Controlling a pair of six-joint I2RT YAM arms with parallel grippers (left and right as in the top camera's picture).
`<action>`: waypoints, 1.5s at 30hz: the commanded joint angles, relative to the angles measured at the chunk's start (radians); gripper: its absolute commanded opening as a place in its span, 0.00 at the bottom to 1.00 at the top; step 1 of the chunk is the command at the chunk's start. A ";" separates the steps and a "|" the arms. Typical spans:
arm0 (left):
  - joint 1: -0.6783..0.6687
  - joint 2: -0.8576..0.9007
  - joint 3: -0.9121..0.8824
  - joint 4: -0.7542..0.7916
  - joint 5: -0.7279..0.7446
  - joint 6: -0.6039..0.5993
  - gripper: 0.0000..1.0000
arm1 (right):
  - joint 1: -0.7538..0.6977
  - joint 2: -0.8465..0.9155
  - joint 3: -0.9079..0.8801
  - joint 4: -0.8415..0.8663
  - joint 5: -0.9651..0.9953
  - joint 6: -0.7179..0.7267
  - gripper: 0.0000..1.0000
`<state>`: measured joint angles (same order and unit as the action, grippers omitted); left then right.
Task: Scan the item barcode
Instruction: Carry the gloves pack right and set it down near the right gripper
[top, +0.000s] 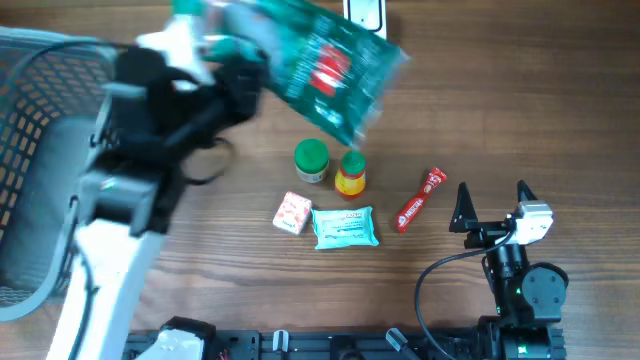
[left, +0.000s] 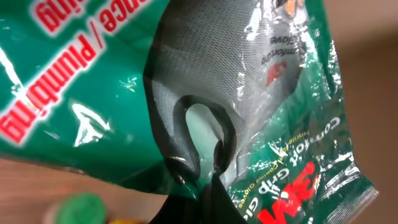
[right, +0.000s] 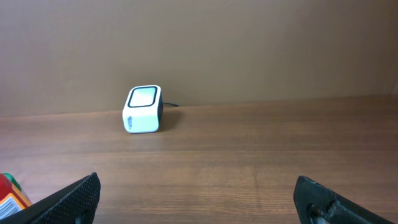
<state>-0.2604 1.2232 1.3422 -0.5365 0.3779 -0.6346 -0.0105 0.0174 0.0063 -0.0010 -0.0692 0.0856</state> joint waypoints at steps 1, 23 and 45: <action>-0.167 0.090 0.012 0.003 -0.003 0.209 0.04 | -0.002 -0.003 -0.001 0.002 0.009 -0.005 1.00; -0.662 0.429 0.012 0.052 -0.742 0.396 0.04 | -0.002 -0.003 -0.001 0.002 0.010 -0.005 1.00; -0.750 0.809 0.012 0.570 -0.273 0.392 0.04 | -0.002 -0.003 -0.001 0.002 0.009 -0.005 1.00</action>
<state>-0.9993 1.9690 1.3449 0.0166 0.0502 -0.2562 -0.0227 0.0212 0.0063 -0.0292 -0.0246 0.0780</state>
